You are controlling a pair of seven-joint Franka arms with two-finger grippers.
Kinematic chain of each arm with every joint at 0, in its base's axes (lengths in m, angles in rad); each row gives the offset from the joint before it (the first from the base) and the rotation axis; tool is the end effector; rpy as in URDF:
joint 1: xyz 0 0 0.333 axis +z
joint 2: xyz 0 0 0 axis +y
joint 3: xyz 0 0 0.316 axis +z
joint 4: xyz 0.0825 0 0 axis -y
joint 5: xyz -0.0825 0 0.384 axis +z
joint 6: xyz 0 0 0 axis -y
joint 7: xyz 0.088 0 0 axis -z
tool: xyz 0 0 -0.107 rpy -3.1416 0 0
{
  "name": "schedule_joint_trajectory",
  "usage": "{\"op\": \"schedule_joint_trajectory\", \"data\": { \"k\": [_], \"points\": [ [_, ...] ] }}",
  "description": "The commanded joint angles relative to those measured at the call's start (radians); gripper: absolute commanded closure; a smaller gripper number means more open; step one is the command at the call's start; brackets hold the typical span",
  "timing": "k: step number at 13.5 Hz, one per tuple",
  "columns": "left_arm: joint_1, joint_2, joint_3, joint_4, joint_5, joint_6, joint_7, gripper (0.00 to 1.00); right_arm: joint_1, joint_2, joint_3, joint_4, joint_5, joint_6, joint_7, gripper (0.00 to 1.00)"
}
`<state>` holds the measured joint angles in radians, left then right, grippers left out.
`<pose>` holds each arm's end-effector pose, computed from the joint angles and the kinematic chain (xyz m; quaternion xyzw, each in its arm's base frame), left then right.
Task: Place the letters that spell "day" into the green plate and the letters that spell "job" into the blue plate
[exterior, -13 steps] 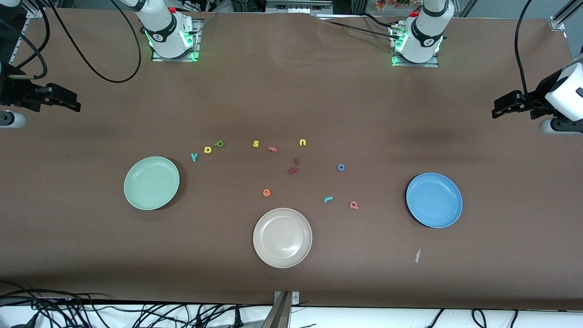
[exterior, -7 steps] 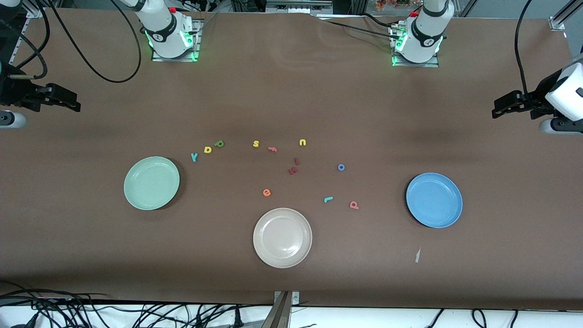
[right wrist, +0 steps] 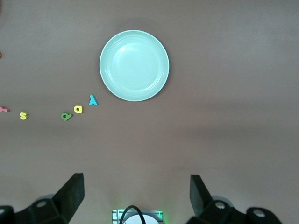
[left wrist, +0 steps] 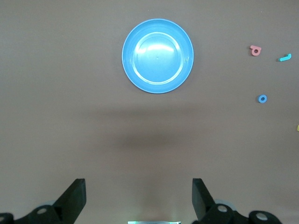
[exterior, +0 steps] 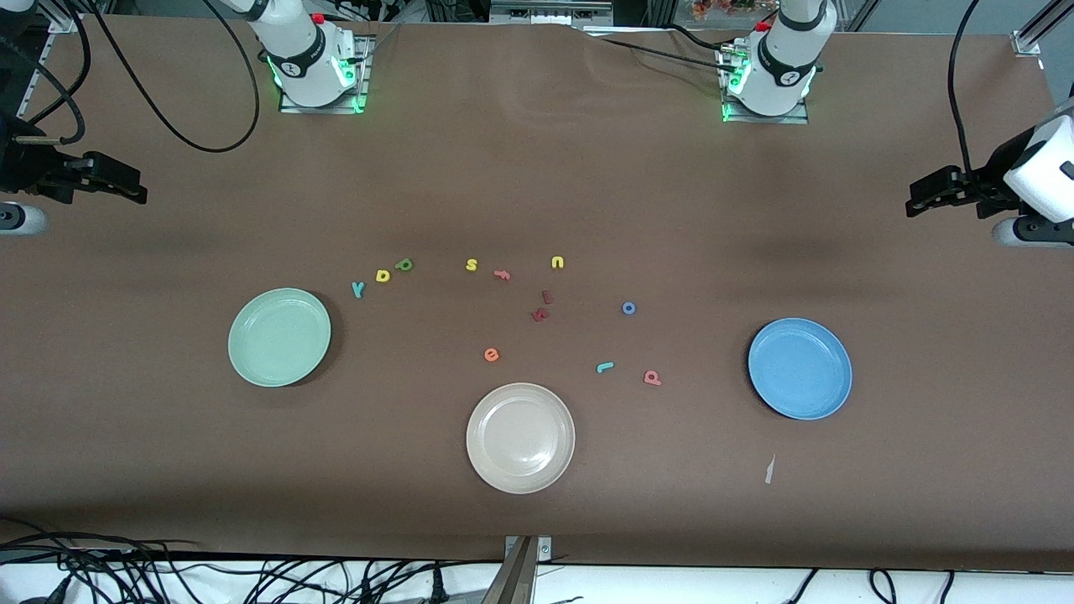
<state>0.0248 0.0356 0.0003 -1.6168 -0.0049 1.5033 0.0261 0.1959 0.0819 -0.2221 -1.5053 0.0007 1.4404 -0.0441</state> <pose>0.5541 0.0134 0.5779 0.9972 -0.0005 -0.0744 0.0044 0.5642 -0.0095 0.5997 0.9973 0.0087 -0.0726 0.0061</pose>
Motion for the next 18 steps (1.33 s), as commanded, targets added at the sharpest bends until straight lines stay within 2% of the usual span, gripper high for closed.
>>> {"op": "schedule_joint_trajectory", "data": {
  "k": [1,14,18],
  "points": [
    [-0.014,0.024,-0.002,0.034,0.010,-0.031,0.014,0.00,-0.004,-0.005,0.006,0.017,0.015,-0.025,0.001,0.00],
    [-0.036,0.076,-0.011,0.074,0.008,-0.031,0.015,0.00,0.007,0.015,0.010,0.016,0.016,-0.012,0.013,0.00],
    [-0.103,0.111,-0.031,0.075,0.008,-0.019,0.011,0.00,0.005,0.032,0.010,0.016,0.016,-0.009,0.013,0.00]
  ]
}}
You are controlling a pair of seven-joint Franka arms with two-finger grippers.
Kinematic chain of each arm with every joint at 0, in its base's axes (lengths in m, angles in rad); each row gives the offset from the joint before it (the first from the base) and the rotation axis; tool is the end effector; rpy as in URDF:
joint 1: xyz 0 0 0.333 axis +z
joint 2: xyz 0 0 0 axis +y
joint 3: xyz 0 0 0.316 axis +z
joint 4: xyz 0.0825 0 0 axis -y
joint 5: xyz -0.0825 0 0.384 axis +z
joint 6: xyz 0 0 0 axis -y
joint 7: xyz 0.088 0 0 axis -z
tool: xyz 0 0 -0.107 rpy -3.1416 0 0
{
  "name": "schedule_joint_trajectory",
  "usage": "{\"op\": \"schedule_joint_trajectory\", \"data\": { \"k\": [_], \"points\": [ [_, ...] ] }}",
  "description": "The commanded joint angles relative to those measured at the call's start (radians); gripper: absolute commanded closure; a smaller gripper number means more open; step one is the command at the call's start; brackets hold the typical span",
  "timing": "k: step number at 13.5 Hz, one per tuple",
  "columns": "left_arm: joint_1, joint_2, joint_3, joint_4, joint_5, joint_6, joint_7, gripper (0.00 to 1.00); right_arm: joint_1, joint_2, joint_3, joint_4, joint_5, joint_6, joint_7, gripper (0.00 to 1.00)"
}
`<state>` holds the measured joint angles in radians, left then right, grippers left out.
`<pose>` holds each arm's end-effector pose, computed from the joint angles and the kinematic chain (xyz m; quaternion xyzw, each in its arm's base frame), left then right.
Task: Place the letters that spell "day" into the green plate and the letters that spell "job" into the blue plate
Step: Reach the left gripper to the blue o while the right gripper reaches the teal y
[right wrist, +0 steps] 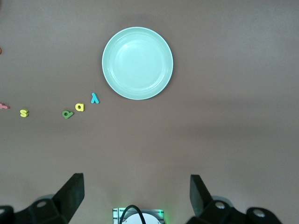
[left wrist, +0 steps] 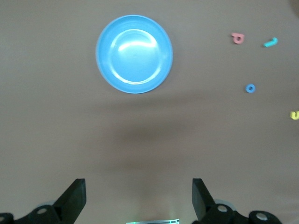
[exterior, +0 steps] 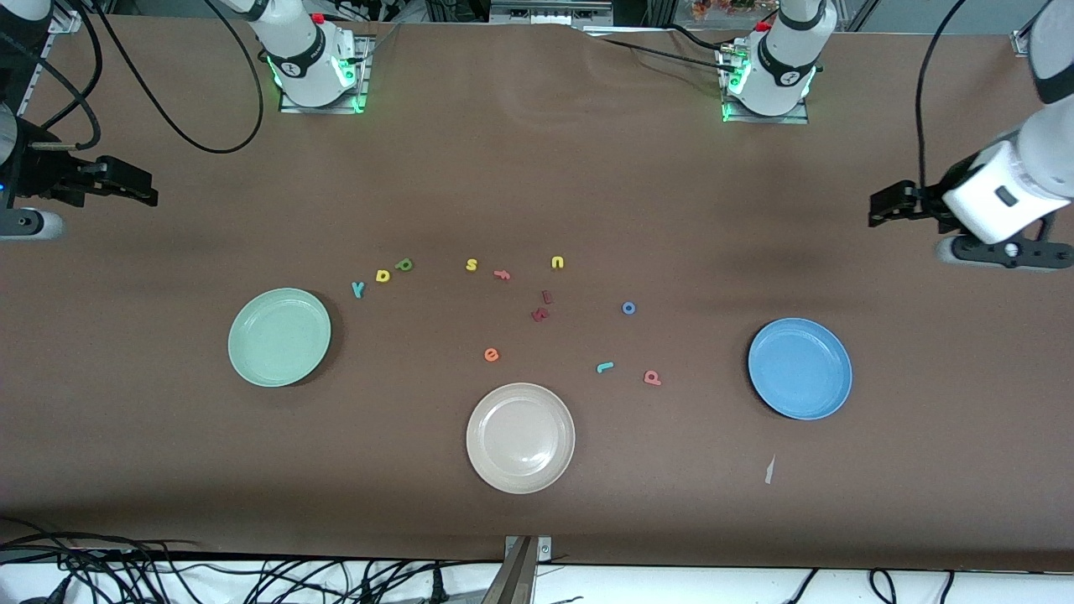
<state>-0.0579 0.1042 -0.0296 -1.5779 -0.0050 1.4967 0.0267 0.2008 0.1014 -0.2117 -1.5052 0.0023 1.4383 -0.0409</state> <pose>0.5703 -0.0498 0.5567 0.9941 -0.0568 -0.0926 0.0012 0.5691 0.0001 0.5887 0.9964 0.0146 -0.0831 0.0073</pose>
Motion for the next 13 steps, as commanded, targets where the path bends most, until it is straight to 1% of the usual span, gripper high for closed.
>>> {"op": "schedule_joint_trajectory", "data": {
  "k": [1,3,4,6,7,8,9,11,12,13],
  "points": [
    [-0.037,0.083,-0.009,0.038,-0.012,0.008,0.010,0.00,-0.001,0.018,0.000,0.016,0.021,-0.006,0.010,0.00],
    [-0.066,0.152,-0.015,0.052,-0.052,0.107,0.004,0.00,-0.007,0.038,-0.001,0.016,0.035,-0.006,0.009,0.00],
    [-0.095,0.207,-0.022,0.052,-0.073,0.150,0.002,0.00,-0.006,0.044,-0.002,0.016,0.035,-0.006,0.010,0.00],
    [-0.151,0.288,-0.024,0.052,-0.082,0.244,-0.011,0.00,-0.006,0.050,-0.002,0.014,0.035,-0.007,0.025,0.00],
    [-0.186,0.326,-0.024,0.052,-0.084,0.278,-0.052,0.00,-0.007,0.052,-0.002,0.014,0.036,-0.006,0.038,0.00],
    [-0.222,0.365,-0.024,0.052,-0.082,0.307,-0.144,0.00,-0.009,0.052,0.000,0.014,0.039,-0.004,0.048,0.00],
    [-0.237,0.394,-0.023,0.052,-0.072,0.347,-0.215,0.00,-0.009,0.057,-0.001,0.014,0.050,-0.004,0.053,0.00],
    [-0.282,0.425,-0.027,0.042,-0.081,0.388,-0.249,0.00,-0.008,0.078,0.002,0.008,0.059,0.014,0.102,0.00],
    [-0.292,0.443,-0.027,0.035,-0.084,0.420,-0.279,0.00,-0.008,0.075,0.005,-0.021,0.061,0.057,0.136,0.00],
    [-0.310,0.456,-0.029,0.018,-0.085,0.472,-0.366,0.00,-0.006,0.069,0.005,-0.062,0.061,0.107,0.148,0.00]
  ]
}}
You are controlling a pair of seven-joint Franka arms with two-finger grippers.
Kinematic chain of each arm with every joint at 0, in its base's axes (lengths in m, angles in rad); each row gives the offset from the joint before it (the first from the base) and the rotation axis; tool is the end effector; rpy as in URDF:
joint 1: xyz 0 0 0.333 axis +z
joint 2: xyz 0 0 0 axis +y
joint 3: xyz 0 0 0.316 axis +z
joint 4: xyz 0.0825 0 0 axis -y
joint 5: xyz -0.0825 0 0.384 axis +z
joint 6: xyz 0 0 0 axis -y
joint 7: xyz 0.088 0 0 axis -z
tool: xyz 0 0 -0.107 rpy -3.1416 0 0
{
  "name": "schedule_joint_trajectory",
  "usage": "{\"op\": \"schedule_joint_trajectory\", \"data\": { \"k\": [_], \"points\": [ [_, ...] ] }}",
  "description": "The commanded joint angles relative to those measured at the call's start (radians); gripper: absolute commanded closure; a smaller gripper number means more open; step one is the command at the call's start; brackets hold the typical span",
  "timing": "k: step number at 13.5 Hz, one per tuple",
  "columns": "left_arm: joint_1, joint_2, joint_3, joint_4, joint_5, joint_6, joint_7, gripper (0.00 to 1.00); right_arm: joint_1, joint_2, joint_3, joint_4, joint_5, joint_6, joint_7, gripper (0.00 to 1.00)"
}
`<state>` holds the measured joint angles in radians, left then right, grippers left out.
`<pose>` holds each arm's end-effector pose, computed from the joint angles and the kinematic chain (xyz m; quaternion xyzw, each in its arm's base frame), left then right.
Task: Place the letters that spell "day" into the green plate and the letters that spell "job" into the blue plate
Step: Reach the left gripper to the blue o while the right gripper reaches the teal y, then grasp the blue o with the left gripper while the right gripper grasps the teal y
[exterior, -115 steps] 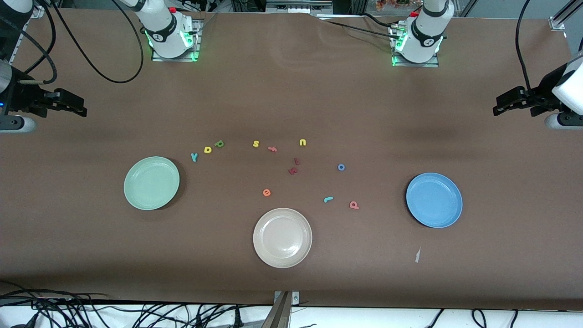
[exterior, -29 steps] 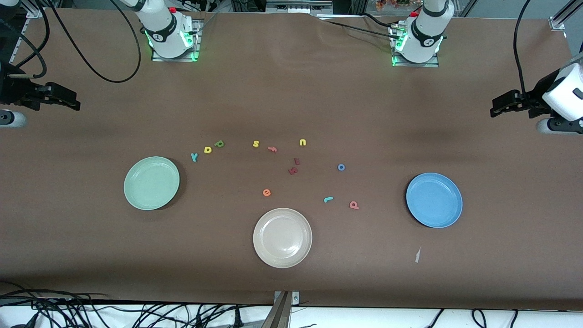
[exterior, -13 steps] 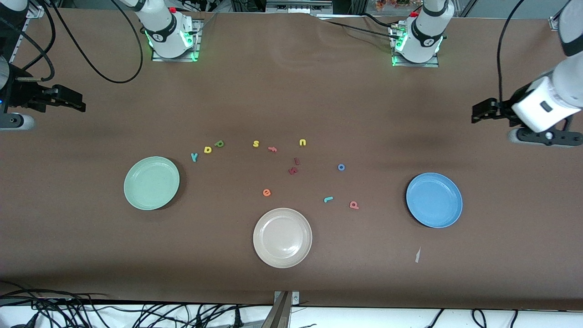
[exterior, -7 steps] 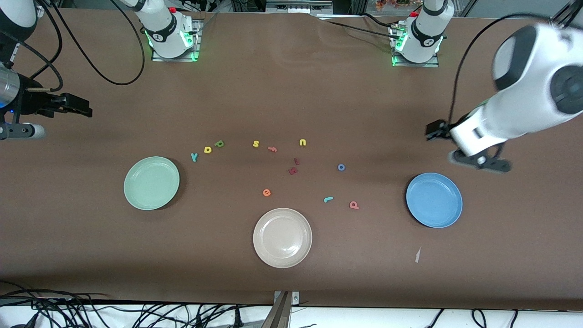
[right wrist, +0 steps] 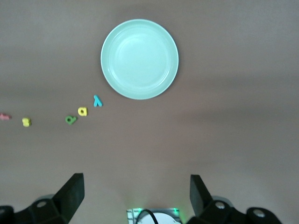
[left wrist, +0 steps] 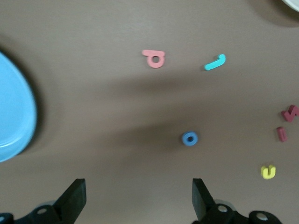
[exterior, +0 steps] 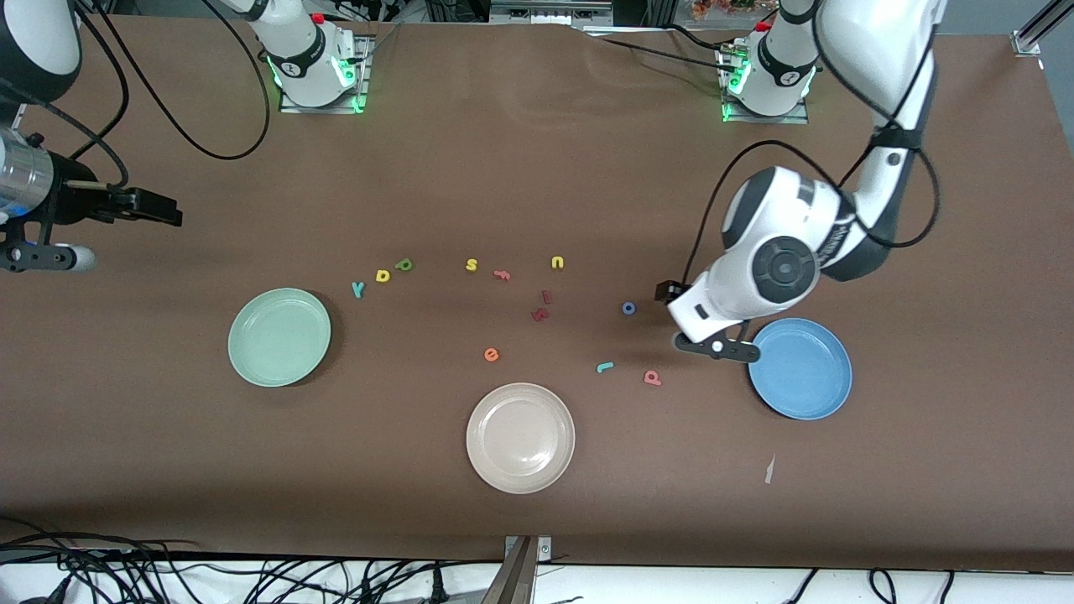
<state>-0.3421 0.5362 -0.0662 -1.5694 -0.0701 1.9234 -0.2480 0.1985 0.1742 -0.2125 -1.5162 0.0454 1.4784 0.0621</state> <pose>0.6171 -0.2661 0.3176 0.9928 -0.0616 -0.1014 0.0171 0.5899 0.0065 0.5449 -0.9938 0.0384 0.1039 0.0019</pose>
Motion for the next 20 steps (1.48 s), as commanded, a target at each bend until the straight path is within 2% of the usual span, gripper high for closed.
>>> {"op": "schedule_joint_trajectory", "data": {
  "k": [1,4,6,9,12,15,19,20],
  "points": [
    [-0.053,0.021,0.008,-0.029,-0.014,0.105,-0.147,0.00,-0.004,-0.005,0.010,-0.086,0.017,0.100,0.070,0.00],
    [-0.092,0.027,0.008,-0.107,-0.005,0.241,-0.192,0.00,-0.001,-0.016,0.059,-0.203,0.016,0.221,0.155,0.00],
    [-0.092,0.027,0.008,-0.196,-0.004,0.360,-0.192,0.00,0.004,-0.015,0.106,-0.284,0.016,0.333,0.224,0.00],
    [-0.124,0.024,0.008,-0.297,-0.008,0.491,-0.214,0.00,0.010,-0.010,0.145,-0.396,0.016,0.508,0.292,0.00],
    [-0.140,0.045,0.008,-0.304,-0.008,0.532,-0.257,0.01,0.041,0.053,0.148,-0.424,0.016,0.620,0.378,0.00],
    [-0.147,0.074,0.008,-0.313,-0.005,0.571,-0.257,0.09,0.096,0.154,0.148,-0.423,-0.002,0.744,0.502,0.00],
    [-0.150,0.085,0.008,-0.316,-0.005,0.586,-0.258,0.18,0.104,0.218,0.148,-0.427,0.008,0.763,0.518,0.00],
    [-0.155,0.087,0.008,-0.316,-0.004,0.586,-0.258,0.24,0.104,0.226,0.148,-0.436,0.013,0.763,0.530,0.00]
  ]
}}
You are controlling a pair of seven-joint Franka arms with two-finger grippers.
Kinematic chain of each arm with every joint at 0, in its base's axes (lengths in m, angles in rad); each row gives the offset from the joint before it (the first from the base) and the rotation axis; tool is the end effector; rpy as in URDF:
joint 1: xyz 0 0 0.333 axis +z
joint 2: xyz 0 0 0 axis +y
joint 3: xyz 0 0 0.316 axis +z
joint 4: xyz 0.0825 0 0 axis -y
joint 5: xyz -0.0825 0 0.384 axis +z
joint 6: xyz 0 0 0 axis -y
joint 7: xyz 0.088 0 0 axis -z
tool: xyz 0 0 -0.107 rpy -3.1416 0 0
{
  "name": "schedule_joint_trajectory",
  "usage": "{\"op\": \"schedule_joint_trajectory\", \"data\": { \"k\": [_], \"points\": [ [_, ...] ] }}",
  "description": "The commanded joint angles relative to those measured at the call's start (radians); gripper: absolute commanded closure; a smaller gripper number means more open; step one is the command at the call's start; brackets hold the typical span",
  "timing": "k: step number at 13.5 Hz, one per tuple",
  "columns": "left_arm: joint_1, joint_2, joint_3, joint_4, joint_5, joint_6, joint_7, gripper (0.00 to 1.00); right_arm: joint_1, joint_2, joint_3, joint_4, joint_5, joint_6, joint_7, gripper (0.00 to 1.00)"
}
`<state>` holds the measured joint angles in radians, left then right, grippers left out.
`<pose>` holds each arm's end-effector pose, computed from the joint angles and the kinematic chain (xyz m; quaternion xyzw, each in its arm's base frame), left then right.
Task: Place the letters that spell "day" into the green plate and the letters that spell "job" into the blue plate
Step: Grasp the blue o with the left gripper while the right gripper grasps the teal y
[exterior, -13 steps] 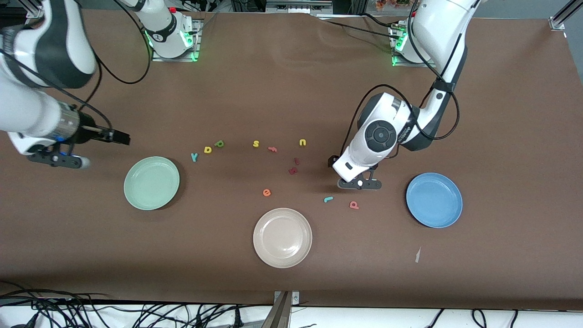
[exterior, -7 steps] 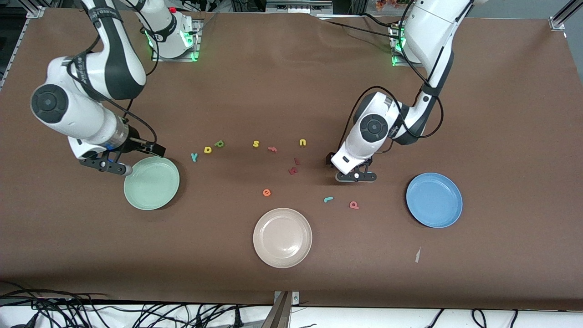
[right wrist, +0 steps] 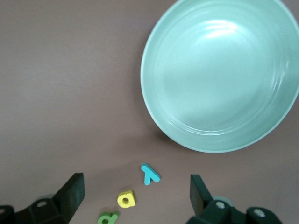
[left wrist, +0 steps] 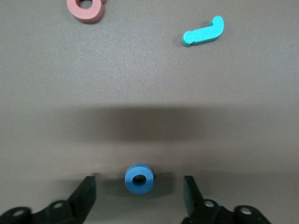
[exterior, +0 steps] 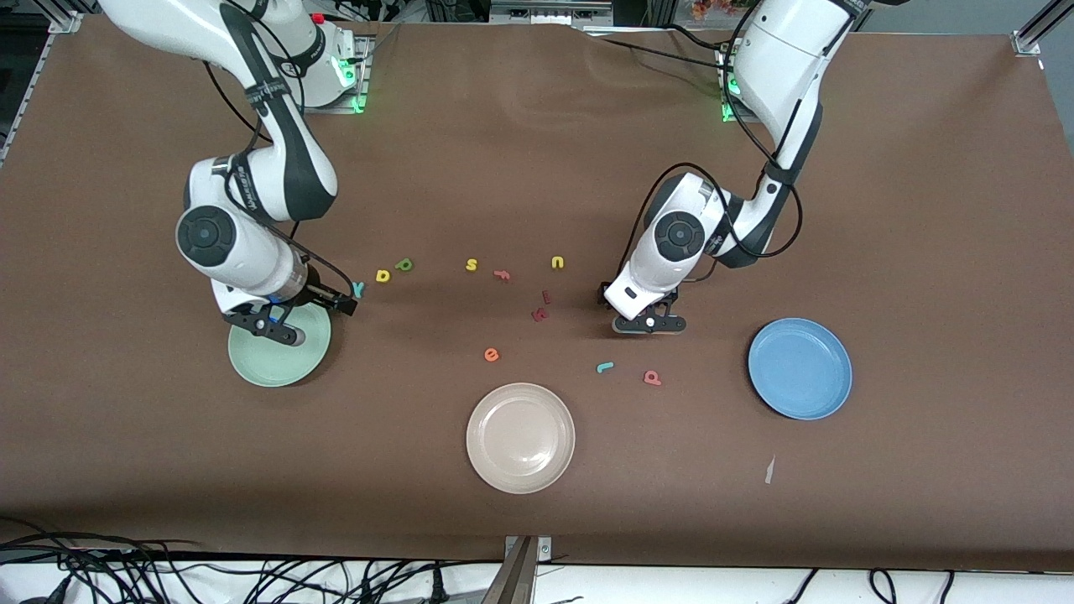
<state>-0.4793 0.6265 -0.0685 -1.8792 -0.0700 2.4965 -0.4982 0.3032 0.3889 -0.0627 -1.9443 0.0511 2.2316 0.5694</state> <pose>0.5422 -0.3281 0.1737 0.9991 0.0097 -0.0242 0.0334 0.5894 0.1476 0.2736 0.9827 -0.1782 -0.0491 0.0130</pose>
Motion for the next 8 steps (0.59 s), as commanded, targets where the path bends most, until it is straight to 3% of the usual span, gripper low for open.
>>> {"op": "schedule_joint_trajectory", "data": {
  "k": [1,5,8],
  "points": [
    [-0.021,-0.004,0.010,-0.008,-0.004,0.013,-0.008,0.28,-0.001,0.013,-0.002,-0.025,0.007,0.010,0.050,0.00],
    [-0.033,0.006,0.012,-0.008,-0.001,0.013,-0.008,0.55,0.001,-0.004,-0.002,-0.097,0.012,0.026,0.081,0.00],
    [-0.033,0.006,0.012,-0.008,0.001,0.013,-0.006,0.77,0.005,-0.004,0.000,-0.175,0.033,0.167,0.147,0.00]
  ]
}}
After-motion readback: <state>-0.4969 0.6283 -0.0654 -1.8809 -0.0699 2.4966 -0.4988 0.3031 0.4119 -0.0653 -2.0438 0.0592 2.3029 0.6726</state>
